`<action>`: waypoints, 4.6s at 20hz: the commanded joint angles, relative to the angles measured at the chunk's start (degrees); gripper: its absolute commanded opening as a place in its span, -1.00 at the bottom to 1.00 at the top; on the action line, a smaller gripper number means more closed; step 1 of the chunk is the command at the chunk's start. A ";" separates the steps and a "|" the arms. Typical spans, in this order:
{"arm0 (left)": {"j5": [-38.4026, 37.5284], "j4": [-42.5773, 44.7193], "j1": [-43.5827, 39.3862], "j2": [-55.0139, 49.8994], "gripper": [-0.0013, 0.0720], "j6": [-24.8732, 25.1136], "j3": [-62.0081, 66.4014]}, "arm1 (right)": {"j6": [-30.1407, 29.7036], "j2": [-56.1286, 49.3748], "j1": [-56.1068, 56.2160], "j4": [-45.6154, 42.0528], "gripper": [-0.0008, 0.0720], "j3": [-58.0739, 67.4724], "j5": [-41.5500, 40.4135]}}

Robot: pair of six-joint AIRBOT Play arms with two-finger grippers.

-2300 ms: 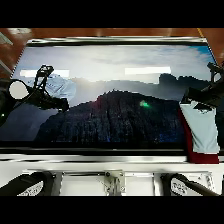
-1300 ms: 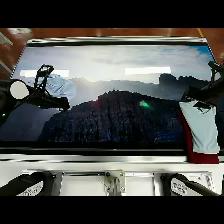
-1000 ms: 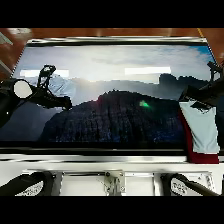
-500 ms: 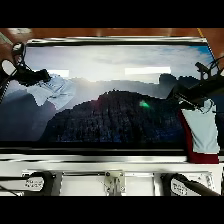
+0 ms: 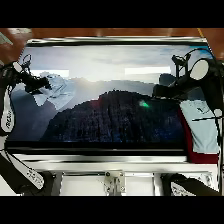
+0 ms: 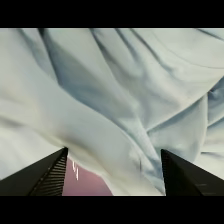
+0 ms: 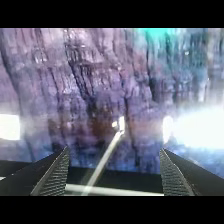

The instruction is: Fold the shirts.

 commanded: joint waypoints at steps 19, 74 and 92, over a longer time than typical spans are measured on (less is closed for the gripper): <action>-8.20 -21.77 -18.84 44.44 -0.88 11.50 7.93 | -6.67 14.86 3.30 -18.75 0.89 9.90 -4.09; 20.48 -37.20 -31.21 29.00 -0.87 7.43 -56.85 | -26.71 7.13 -36.72 14.08 0.89 -49.35 -14.51; 18.47 -23.43 -20.17 69.46 -0.87 8.61 -19.80 | -41.83 38.56 -36.72 60.28 -0.83 -10.01 -18.47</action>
